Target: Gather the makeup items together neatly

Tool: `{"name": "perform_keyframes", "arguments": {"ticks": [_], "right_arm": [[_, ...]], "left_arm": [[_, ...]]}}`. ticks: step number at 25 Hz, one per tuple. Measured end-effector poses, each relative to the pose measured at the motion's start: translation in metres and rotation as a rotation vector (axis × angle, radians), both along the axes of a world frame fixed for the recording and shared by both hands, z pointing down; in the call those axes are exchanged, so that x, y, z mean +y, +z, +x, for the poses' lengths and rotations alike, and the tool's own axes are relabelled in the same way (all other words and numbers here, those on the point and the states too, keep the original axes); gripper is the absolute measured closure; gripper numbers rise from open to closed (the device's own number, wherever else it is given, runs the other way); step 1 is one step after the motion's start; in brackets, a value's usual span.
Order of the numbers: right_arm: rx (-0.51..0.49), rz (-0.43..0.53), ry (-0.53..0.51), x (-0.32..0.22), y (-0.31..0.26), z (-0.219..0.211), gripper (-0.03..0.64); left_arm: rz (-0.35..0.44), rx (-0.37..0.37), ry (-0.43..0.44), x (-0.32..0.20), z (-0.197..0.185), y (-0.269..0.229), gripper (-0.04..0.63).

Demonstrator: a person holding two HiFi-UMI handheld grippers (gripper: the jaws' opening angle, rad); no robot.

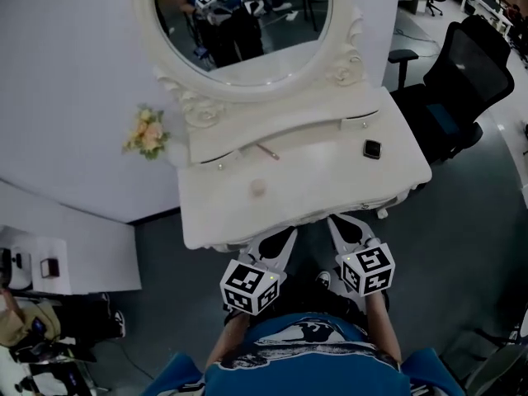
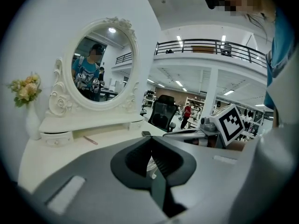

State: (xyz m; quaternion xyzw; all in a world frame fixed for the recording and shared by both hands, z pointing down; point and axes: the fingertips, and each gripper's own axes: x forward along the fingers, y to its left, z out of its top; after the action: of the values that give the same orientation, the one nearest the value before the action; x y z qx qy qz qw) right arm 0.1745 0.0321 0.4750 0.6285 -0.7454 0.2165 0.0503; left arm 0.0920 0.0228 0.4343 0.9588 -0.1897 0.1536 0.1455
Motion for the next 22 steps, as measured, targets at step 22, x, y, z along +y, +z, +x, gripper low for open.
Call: {"name": "perform_keyframes", "arguments": {"ticks": [22], "right_arm": [[0.410, -0.214, -0.305, -0.150, 0.076, -0.130, 0.569]], "left_arm": [[0.030, 0.033, -0.101, -0.163, -0.103, -0.011, 0.580]]}}
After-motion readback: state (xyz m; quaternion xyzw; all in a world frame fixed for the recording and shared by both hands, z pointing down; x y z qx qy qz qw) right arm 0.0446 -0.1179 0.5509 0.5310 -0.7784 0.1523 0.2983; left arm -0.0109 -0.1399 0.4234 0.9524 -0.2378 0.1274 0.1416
